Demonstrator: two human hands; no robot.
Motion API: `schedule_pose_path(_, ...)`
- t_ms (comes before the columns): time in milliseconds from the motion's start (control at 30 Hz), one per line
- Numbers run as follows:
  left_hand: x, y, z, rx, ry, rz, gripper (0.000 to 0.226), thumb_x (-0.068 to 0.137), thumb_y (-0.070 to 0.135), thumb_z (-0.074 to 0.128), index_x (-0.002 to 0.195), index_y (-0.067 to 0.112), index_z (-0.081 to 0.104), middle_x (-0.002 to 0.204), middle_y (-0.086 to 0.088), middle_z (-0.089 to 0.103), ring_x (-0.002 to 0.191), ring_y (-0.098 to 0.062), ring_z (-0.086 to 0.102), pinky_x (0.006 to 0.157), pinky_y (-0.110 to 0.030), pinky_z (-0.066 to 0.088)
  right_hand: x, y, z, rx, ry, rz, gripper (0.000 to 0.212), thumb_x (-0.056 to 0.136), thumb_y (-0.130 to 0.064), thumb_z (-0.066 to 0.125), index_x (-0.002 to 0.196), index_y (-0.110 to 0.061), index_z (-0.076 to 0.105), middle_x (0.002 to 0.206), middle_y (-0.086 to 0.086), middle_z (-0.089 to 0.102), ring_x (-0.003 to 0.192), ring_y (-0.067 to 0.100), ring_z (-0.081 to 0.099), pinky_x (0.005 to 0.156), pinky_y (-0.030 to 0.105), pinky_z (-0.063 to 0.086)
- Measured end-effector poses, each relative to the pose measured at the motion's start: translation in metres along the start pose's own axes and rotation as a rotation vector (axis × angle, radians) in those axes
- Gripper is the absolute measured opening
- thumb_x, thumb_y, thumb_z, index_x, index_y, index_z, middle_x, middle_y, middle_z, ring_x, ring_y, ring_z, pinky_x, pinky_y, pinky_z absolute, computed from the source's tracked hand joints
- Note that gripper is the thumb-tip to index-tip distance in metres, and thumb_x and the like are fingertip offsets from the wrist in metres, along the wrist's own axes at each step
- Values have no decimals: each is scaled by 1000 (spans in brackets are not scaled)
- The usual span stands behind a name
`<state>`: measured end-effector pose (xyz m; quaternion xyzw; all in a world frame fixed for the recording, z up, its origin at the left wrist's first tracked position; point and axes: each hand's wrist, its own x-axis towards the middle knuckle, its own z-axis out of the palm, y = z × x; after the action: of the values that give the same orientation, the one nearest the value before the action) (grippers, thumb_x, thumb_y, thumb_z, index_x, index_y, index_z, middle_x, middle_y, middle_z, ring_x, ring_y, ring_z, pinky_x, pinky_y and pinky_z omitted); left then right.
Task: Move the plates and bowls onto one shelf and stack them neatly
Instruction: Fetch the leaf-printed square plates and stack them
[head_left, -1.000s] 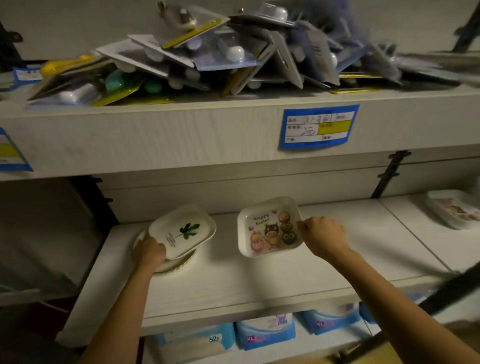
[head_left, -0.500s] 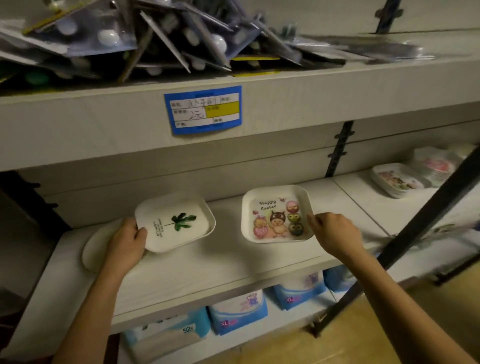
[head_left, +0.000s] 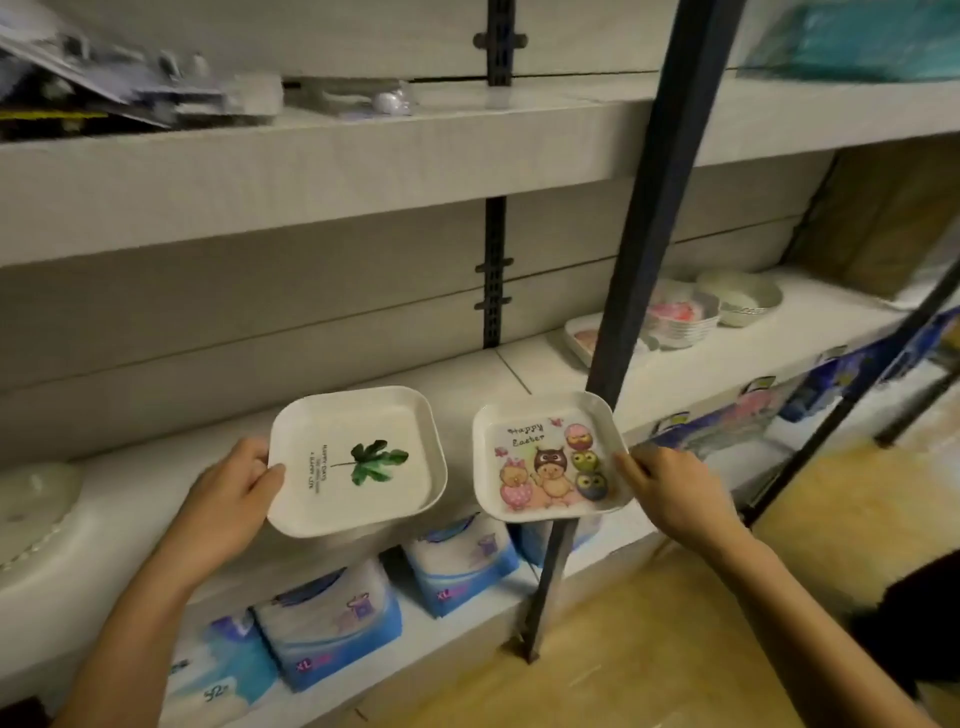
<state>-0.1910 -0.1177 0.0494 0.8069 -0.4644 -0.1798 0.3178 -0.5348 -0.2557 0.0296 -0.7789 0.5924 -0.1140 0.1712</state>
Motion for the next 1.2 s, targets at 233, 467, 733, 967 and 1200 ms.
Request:
schedule_pose_path(233, -31, 92, 82, -46, -76, 60, 8, 94, 16, 44, 96, 13, 51, 88, -12, 64, 81, -25, 58, 62, -31, 40, -13, 112, -56, -25, 23, 107, 46, 97, -42, 37, 64, -17, 57, 72, 2, 57, 67, 20, 52, 57, 31, 38)
schedule_pose_path(467, -39, 165, 135, -24, -138, 114, 8, 94, 16, 44, 93, 12, 50, 86, -12, 64, 75, -20, 55, 59, -29, 38, -7, 192, -88, 24, 62, 211, 48, 94, -47, 36, 64, -18, 59, 66, 2, 61, 71, 26, 63, 65, 36, 51)
schedule_pose_path(733, -23, 222, 177, -13, -176, 124, 12, 94, 19, 45, 96, 10, 53, 83, -10, 64, 82, -27, 60, 71, -38, 47, 24, 254, -101, 21, 101, 259, 51, 94, -51, 35, 72, -16, 66, 68, 2, 64, 67, 23, 64, 68, 41, 57)
schedule_pose_path(967, -3, 259, 222, -29, -185, 115, 12, 94, 20, 44, 92, 11, 51, 78, -10, 65, 70, -20, 58, 58, -29, 41, 83, 294, -112, 17, 69, 237, 47, 94, -49, 37, 77, -16, 67, 73, 4, 66, 69, 23, 64, 69, 43, 57)
schedule_pose_path(1200, 31, 290, 258, -50, -48, 29, 13, 94, 21, 45, 89, 10, 50, 78, -9, 66, 72, -23, 62, 59, -32, 48, 172, 304, -124, 3, -20, 104, 46, 97, -44, 35, 81, -15, 67, 77, 2, 66, 72, 18, 64, 75, 39, 57)
